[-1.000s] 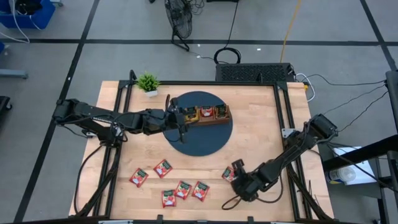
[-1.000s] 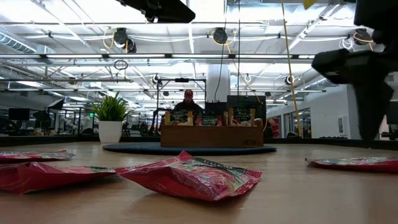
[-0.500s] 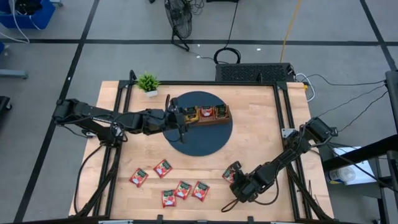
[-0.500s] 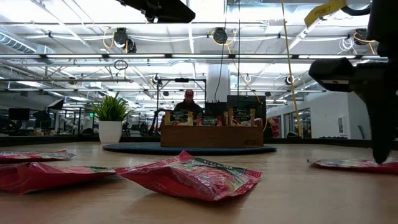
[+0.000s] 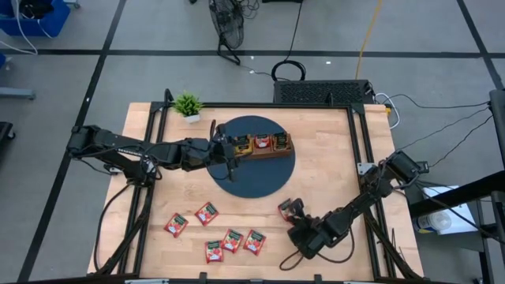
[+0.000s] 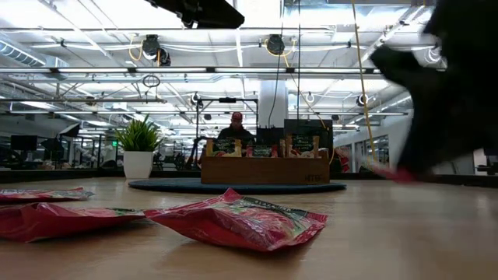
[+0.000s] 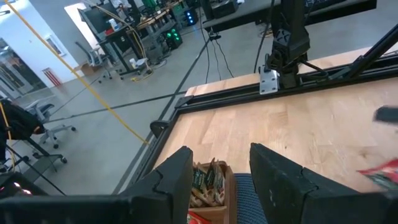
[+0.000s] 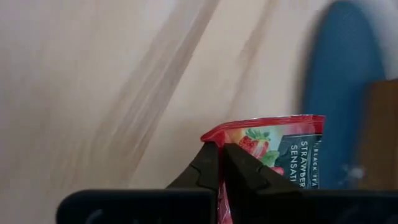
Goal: Pick & Place Tea
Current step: Put the red tea bag into the middle section of the wooden organizer
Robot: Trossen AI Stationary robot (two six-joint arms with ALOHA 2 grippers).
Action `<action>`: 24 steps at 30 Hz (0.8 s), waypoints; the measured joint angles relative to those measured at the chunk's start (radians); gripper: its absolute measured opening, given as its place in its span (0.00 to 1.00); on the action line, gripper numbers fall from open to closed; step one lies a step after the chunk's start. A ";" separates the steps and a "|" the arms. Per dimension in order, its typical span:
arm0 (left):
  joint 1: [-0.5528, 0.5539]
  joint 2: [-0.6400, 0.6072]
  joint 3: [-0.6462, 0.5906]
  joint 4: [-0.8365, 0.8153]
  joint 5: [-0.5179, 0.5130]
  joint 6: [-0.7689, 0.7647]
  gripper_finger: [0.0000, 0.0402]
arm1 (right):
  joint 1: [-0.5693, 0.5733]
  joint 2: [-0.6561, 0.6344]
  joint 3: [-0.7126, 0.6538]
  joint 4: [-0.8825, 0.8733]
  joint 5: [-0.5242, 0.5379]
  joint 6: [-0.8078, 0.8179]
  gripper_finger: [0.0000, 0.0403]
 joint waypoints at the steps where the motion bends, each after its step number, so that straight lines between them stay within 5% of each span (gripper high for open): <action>1: 0.000 0.000 0.000 0.000 0.000 0.000 0.40 | 0.009 -0.001 0.004 0.017 0.064 -0.027 0.01; 9: 0.000 0.000 0.000 0.001 0.000 0.000 0.40 | -0.014 0.039 -0.004 0.150 0.605 -0.265 0.00; 13: 0.000 0.000 0.000 0.010 0.000 -0.005 0.40 | -0.082 0.069 -0.047 0.252 0.752 -0.314 0.00; 19: 0.000 0.000 0.000 0.037 0.001 -0.026 0.40 | -0.190 0.085 -0.104 0.494 0.772 -0.440 0.00; 24: 0.000 0.000 0.000 0.054 0.007 -0.123 0.40 | -0.284 0.081 -0.129 0.755 0.531 -0.629 0.00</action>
